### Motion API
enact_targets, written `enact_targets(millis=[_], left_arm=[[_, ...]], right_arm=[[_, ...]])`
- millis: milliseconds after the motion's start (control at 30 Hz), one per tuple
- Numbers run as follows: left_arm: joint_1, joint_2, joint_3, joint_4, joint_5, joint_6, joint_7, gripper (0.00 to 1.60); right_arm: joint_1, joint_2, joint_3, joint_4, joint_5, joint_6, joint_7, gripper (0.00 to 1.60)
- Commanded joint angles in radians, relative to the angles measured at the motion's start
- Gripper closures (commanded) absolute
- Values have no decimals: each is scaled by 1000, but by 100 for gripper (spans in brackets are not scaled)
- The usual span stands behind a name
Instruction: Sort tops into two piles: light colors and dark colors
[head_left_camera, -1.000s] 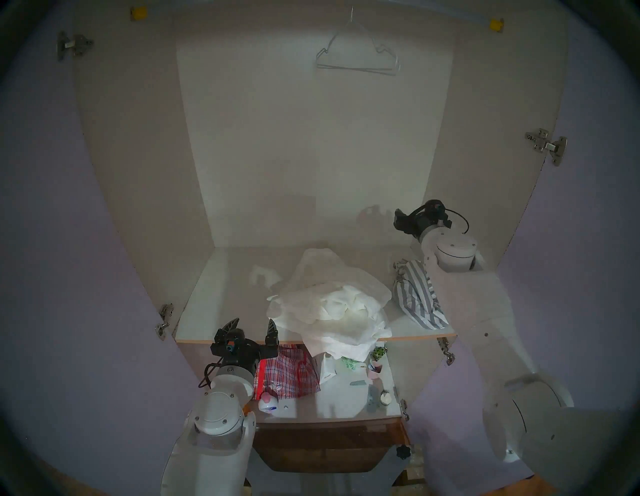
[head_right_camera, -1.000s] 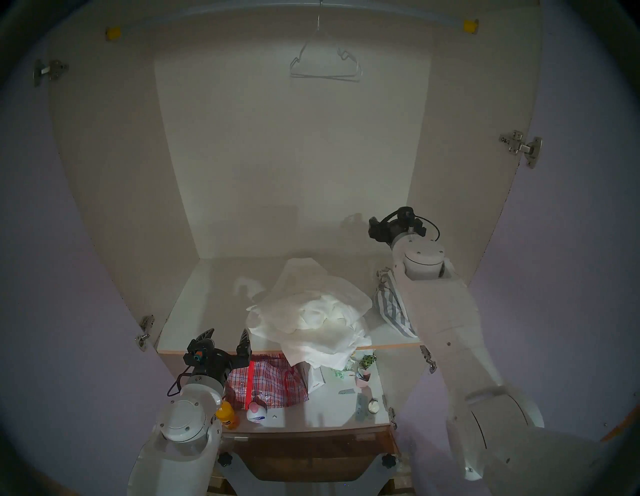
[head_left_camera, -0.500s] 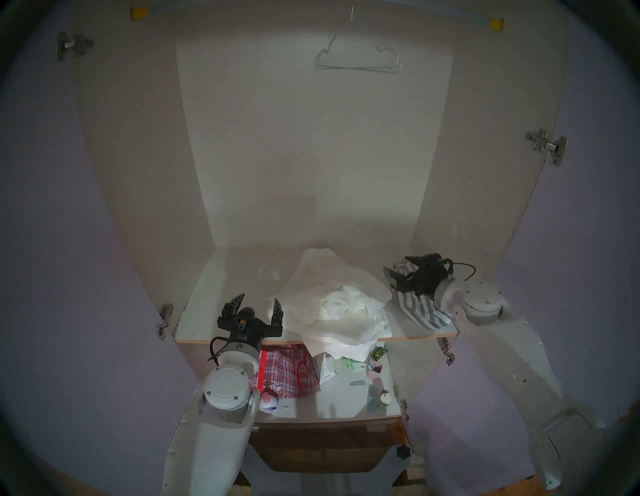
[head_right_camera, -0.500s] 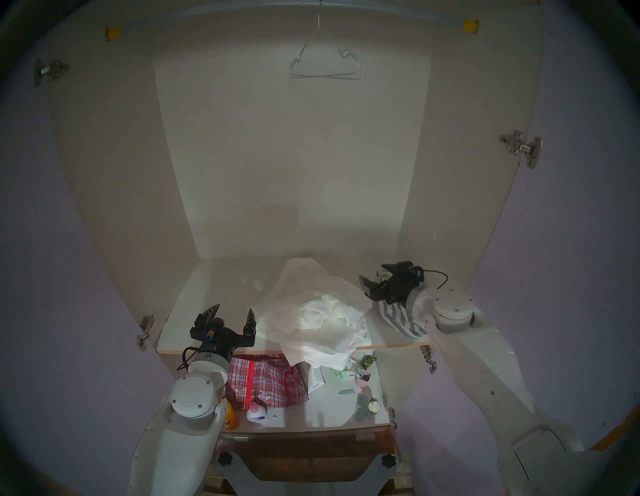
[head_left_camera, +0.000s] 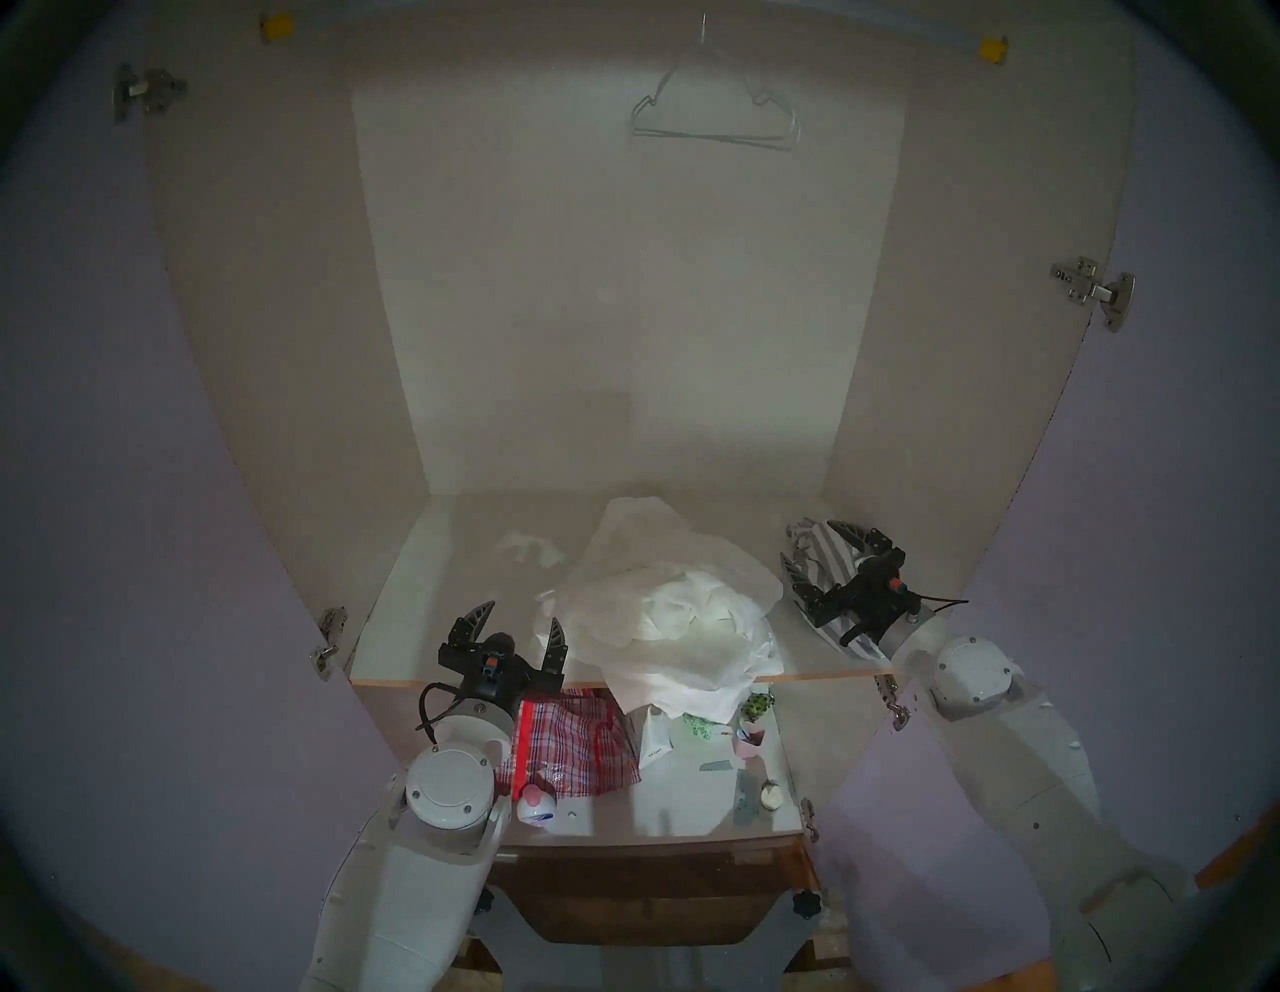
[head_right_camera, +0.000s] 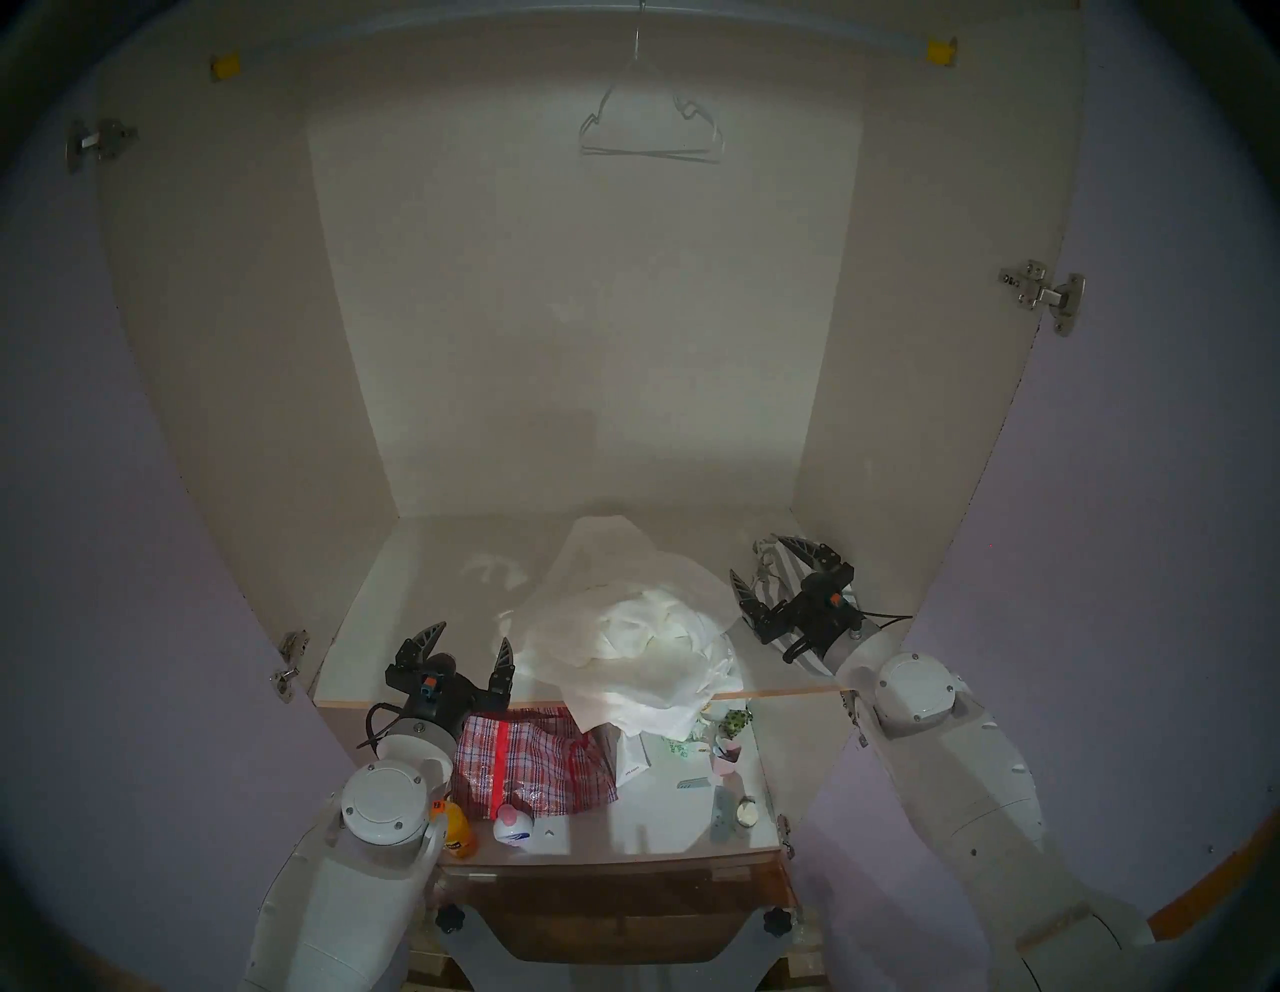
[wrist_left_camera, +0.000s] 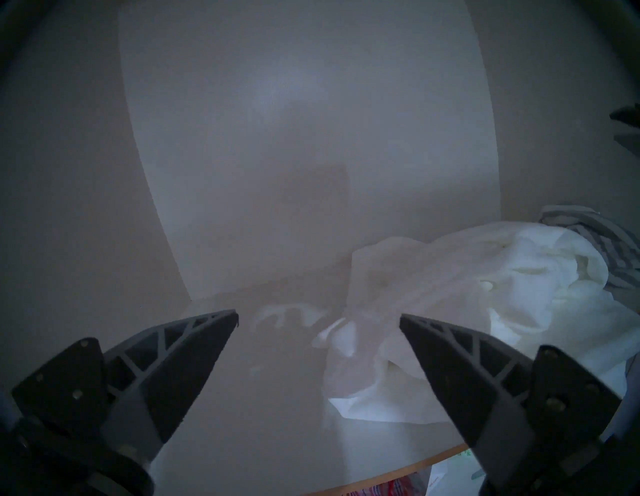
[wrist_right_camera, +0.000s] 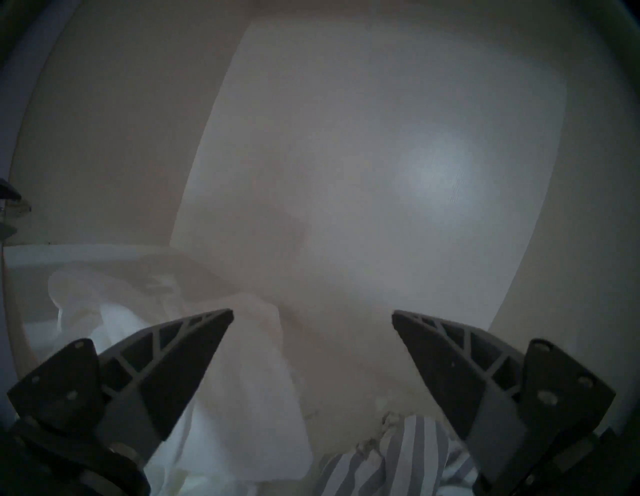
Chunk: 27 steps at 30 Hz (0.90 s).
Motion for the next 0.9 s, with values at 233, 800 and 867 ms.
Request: enact_targets(millis=[233,800,867], left_arm=[[-208,32,71,133,33,-39,-65,0],[-517,256,328,246,78,70,-501,0],[-562,254,361,283,90,62,-559,0]], right_arm=[[33,-15,9,1,6,1,-14,0],[34,-17,10,3,4,0,-14,0],[34,-18,10,3,4,0,-13,0]])
